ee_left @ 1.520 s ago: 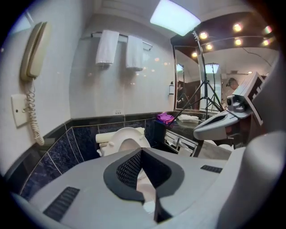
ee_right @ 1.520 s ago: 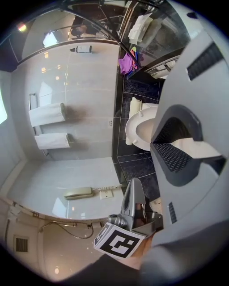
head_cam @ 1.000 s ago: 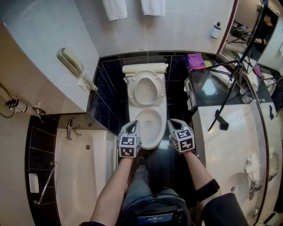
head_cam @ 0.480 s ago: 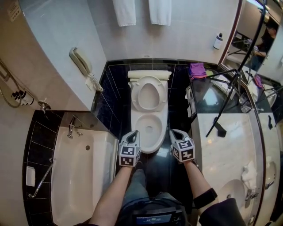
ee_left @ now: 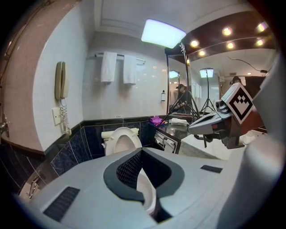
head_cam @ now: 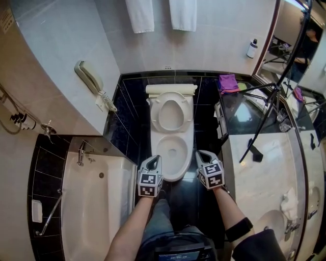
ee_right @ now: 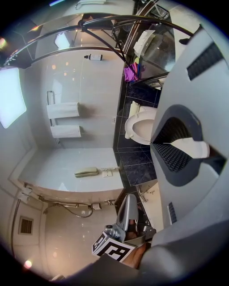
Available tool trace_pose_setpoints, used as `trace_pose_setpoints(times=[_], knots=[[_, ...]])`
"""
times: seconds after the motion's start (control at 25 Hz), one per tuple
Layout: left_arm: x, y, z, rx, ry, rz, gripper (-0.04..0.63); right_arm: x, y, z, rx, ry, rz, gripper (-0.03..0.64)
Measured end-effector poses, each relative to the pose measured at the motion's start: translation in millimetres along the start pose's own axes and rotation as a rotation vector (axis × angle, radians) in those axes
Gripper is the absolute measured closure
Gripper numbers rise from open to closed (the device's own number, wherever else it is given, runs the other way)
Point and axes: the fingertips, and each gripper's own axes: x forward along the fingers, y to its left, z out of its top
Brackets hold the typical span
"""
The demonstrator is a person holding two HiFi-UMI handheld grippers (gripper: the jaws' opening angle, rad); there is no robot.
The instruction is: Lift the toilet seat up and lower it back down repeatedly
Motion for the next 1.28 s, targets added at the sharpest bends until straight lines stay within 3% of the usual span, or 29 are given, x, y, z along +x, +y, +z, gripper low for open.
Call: trace_pose_setpoints(times=[0.2, 0.36, 0.6, 1.04, 1.28], knots=[[38, 25, 2, 0.013, 0.006, -0.023, 0.607, 47, -7, 20, -0.075, 0.015, -0.022, 0.595], [78, 44, 8, -0.013, 0.024, -0.076, 0.607, 101, -12, 33, -0.146, 0.058, -0.008, 0.538], [159, 86, 12, 0.012, 0.017, -0.108, 0.607, 204, -35, 46, -0.21, 0.085, 0.016, 0.477], [306, 132, -5, 0.02, 0.035, -0.165, 0.607, 366, -109, 89, -0.451, 0.128, -0.051, 0.425], [360, 153, -13, 0.023, 0.04, -0.183, 0.607, 436, -135, 102, -0.65, 0.179, -0.078, 0.425]])
